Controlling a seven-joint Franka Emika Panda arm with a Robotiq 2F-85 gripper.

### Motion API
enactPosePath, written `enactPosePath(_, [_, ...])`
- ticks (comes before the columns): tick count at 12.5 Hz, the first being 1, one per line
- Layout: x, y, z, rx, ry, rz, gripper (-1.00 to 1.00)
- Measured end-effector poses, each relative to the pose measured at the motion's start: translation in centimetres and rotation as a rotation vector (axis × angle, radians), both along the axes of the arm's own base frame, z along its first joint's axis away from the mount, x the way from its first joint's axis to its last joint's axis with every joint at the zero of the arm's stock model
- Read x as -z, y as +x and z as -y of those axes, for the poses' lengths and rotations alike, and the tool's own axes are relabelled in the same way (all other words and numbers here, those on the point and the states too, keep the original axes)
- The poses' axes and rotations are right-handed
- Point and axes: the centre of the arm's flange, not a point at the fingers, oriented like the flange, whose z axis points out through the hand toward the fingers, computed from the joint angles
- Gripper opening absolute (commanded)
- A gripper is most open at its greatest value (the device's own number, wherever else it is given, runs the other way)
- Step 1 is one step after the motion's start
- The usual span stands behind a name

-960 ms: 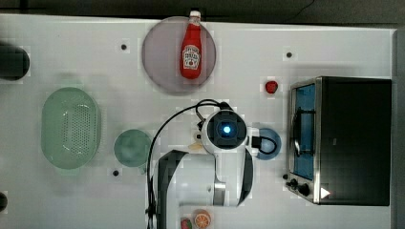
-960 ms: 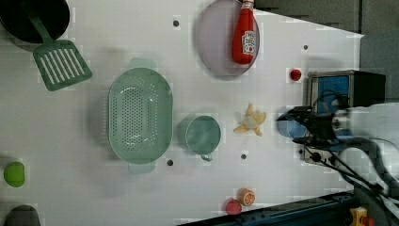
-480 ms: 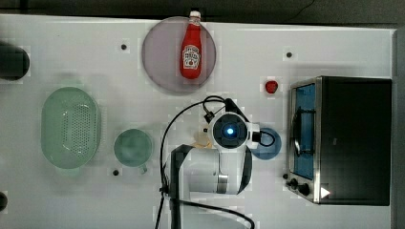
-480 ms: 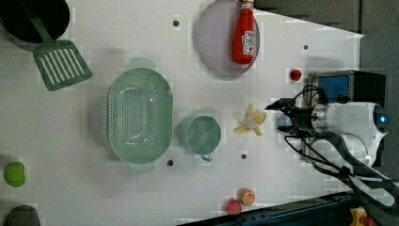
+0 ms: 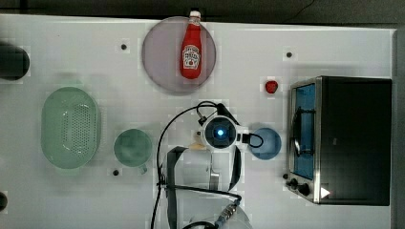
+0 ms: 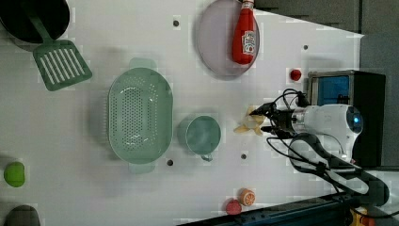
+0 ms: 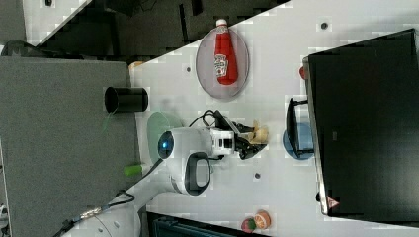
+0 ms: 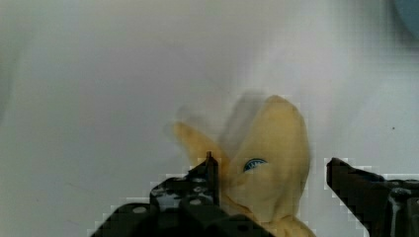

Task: Pick banana from table and place on oven.

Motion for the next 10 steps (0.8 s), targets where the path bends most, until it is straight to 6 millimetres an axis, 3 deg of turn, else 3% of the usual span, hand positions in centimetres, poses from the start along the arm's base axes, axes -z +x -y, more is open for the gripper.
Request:
enactPosePath(3, [0.7, 0.0, -1.0, -0.012, 0.005, 0.012, -0.48])
enactPosePath(8, [-2.5, 1.6, -1.0, -0.027, 0.003, 0.068, -0.48])
enactPosePath(10, [-5.8, 2.2, -1.0, -0.024, 0.003, 0.086, -0.48])
